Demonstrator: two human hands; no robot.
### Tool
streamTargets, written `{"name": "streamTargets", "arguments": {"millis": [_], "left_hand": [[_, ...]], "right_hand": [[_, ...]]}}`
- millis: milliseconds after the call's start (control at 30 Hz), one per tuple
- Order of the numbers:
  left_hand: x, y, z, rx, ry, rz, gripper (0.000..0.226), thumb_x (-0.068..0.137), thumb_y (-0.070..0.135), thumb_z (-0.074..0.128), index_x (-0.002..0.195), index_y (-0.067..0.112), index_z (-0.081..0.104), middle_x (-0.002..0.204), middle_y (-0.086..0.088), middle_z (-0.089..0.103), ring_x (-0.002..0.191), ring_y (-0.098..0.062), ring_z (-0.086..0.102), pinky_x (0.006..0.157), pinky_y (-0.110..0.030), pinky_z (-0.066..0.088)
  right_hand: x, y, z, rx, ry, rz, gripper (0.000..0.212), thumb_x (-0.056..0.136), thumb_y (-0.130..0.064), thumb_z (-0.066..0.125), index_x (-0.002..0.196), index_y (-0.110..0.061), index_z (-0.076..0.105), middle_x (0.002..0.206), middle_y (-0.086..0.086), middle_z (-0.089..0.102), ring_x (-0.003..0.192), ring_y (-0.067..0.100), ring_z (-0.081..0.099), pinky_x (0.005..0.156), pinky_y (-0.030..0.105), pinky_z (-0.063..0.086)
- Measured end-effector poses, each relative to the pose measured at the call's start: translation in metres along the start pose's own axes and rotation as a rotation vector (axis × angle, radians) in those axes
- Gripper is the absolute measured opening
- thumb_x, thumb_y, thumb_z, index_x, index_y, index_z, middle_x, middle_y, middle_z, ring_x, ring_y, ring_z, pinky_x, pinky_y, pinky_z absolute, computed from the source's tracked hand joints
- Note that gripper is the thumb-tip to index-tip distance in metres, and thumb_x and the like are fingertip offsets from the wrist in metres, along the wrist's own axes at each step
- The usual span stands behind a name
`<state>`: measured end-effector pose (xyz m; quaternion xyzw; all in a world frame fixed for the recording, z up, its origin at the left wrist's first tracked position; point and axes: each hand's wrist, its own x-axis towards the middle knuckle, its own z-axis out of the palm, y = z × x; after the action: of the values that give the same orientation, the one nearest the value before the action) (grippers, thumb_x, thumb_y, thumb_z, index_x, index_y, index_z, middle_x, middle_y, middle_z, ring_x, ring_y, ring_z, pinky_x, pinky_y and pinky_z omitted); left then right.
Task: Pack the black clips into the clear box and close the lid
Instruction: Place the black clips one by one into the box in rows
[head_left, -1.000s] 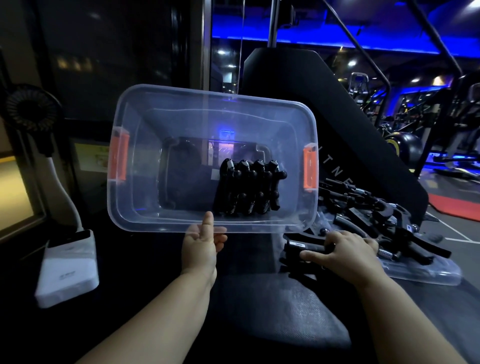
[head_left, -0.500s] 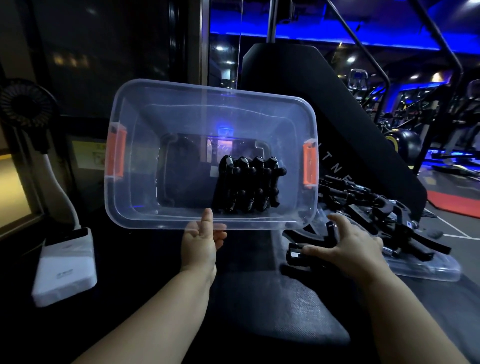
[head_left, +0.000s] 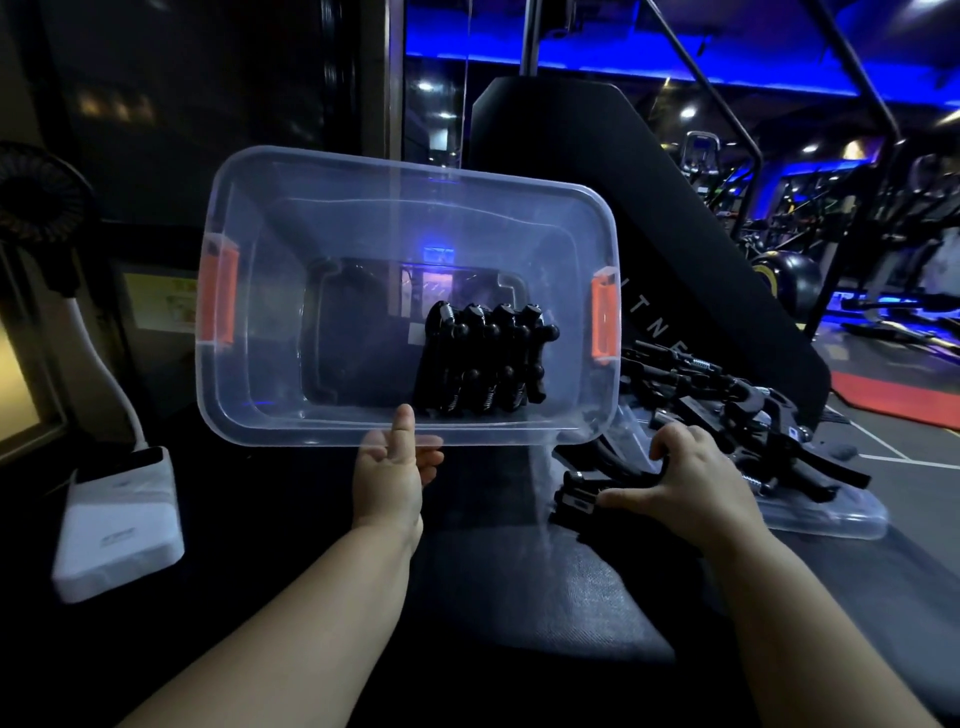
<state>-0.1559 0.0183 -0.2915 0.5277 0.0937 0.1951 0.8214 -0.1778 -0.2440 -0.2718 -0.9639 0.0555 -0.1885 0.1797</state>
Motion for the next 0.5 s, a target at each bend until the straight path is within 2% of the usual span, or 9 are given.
{"name": "streamTargets", "arguments": {"millis": [133,267,400,500], "left_hand": [[0.0,0.0,-0.001,0.004,0.001,0.001,0.024,0.095,0.041,0.05,0.086,0.019,0.053,0.072,-0.001,0.066,0.062,-0.011,0.057,0.063,-0.025,0.046],[-0.002,0.001,-0.001,-0.001,0.004,-0.002,0.023,0.095,0.041,0.05,0.086,0.02,0.053,0.072,-0.001,0.066,0.063,-0.011,0.057,0.063,-0.025,0.045],[-0.003,0.002,0.0,-0.008,0.003,-0.008,0.023,0.096,0.04,0.05,0.086,0.019,0.053,0.072,0.0,0.065,0.062,-0.011,0.057,0.062,-0.024,0.045],[-0.002,0.002,-0.001,-0.008,0.0,-0.012,0.024,0.096,0.04,0.05,0.086,0.018,0.053,0.072,0.0,0.066,0.062,-0.011,0.057,0.062,-0.024,0.045]], "right_hand": [[-0.007,-0.003,-0.01,-0.098,0.002,-0.045,0.063,0.047,-0.077,0.073,0.085,-0.032,0.053,0.097,-0.011,0.051,0.097,0.013,0.048,0.071,0.028,0.035],[-0.014,-0.012,-0.024,-0.295,-0.025,-0.1,0.064,0.051,-0.083,0.065,0.098,-0.039,0.066,0.103,-0.013,0.058,0.112,0.011,0.048,0.078,0.025,0.039],[-0.018,-0.026,-0.036,-0.488,-0.048,-0.189,0.062,0.057,-0.084,0.06,0.09,-0.033,0.072,0.086,-0.011,0.062,0.092,0.011,0.055,0.074,0.027,0.049],[-0.019,-0.038,-0.042,-0.582,-0.178,-0.228,0.056,0.067,-0.078,0.06,0.093,-0.029,0.07,0.088,-0.008,0.065,0.088,0.014,0.058,0.07,0.026,0.048]]}}
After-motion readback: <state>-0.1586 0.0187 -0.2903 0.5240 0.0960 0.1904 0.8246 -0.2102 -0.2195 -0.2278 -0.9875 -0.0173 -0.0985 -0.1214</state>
